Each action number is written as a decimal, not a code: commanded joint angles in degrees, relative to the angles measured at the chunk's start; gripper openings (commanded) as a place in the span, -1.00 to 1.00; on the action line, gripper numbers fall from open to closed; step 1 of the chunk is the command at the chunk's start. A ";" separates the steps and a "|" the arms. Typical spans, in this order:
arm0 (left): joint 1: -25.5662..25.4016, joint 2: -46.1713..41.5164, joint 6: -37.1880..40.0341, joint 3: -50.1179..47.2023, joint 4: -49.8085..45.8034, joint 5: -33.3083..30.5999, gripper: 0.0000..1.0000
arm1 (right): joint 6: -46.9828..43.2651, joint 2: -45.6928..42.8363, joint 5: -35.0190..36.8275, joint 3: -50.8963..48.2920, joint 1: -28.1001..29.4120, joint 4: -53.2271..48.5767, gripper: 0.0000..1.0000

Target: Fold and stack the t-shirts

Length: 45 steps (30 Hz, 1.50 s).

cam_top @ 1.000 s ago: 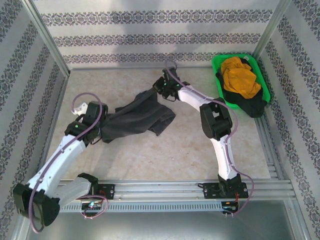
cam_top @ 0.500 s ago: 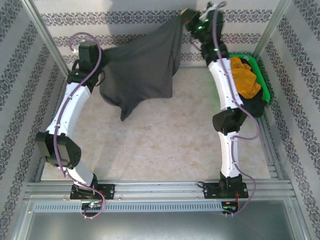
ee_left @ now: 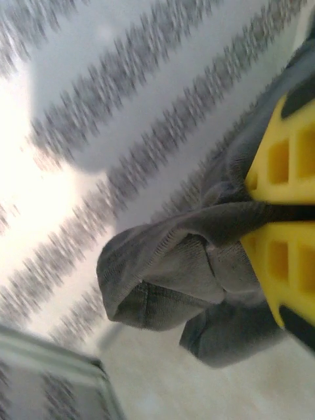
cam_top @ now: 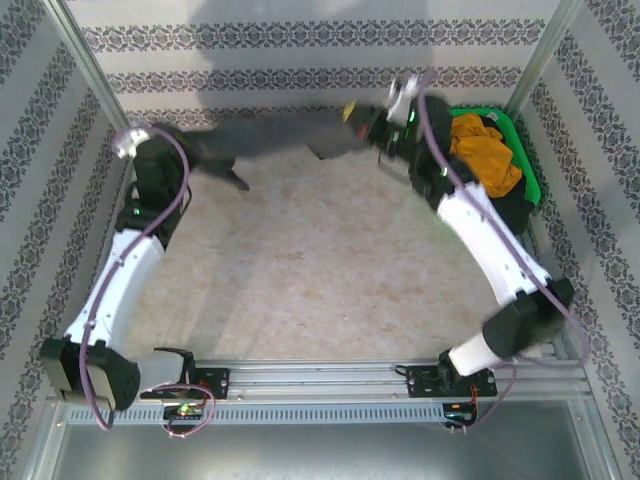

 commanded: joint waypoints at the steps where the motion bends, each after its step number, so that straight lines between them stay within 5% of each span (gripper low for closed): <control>1: 0.74 -2.89 -5.85 -9.09 -10.24 -3.62 -0.42 | 0.30 -6.15 5.65 -20.37 1.59 3.41 -1.00; 3: 0.73 -4.73 -9.21 -12.42 -16.61 -2.46 -0.06 | 1.60 -8.06 4.92 -29.57 2.33 2.97 -0.63; 6: 0.73 -7.11 -11.00 -13.65 -22.50 -0.97 0.13 | 2.72 -8.90 3.85 -33.82 1.25 -5.27 0.03; 10: 0.73 -7.21 -10.60 -11.28 -24.94 0.70 0.14 | -0.47 -9.52 7.55 -29.44 -1.20 -15.34 0.24; 19: -0.31 7.67 -10.07 -4.20 -20.20 16.02 0.02 | 3.09 8.04 9.50 -19.43 -6.16 -12.36 -0.01; 34: -1.41 28.61 -6.60 13.38 -25.85 16.66 0.18 | 0.30 31.41 5.44 -2.59 -2.04 -16.41 0.10; 37: -2.15 36.20 -3.38 19.66 -26.61 17.17 0.20 | 0.40 34.43 5.96 -0.79 -2.18 -18.43 -0.17; 41: -2.56 45.24 -0.34 27.01 -26.17 18.17 0.25 | 0.32 36.74 6.34 0.95 -3.38 -20.32 -0.97; 45: -3.02 53.02 3.91 33.97 -25.68 18.59 0.18 | -1.32 35.07 9.35 1.63 -5.09 -22.27 -1.00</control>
